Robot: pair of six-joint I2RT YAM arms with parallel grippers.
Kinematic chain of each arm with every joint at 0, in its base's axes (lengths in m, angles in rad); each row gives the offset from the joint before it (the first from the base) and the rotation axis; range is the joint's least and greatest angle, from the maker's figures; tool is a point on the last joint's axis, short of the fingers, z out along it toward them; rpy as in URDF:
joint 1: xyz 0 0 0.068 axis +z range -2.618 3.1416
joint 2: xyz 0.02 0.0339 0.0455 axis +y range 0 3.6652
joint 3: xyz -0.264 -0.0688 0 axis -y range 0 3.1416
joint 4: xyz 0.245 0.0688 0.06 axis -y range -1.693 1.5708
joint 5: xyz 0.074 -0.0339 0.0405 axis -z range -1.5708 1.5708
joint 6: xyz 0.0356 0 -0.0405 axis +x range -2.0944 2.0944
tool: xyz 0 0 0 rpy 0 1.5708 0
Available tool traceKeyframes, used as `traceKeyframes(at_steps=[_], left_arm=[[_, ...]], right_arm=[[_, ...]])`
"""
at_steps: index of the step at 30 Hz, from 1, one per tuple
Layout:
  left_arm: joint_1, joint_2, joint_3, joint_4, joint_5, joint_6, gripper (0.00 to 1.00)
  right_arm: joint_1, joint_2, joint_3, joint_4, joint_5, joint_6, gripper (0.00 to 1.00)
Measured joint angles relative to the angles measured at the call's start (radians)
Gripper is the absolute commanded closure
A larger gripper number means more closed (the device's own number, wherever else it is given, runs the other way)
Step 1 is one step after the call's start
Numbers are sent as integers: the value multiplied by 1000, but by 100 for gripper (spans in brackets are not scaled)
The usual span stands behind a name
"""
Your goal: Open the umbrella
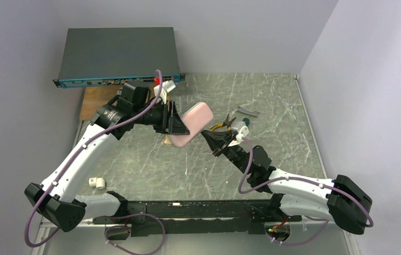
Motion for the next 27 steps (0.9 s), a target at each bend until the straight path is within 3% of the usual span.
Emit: traceKeyframes(at_steps=[12,18,27], left_arm=[[0,-2,-24,-27,-8,4,100],[0,-3,-24,-41,-34,3,100],[0,-16,-34,-45,-43,14,100]], right_arm=[[-5,18,11,-67,-113,7,100],[79,93,64,-72,-152,18,100],[108,80,66,-87,-127,-5,100]])
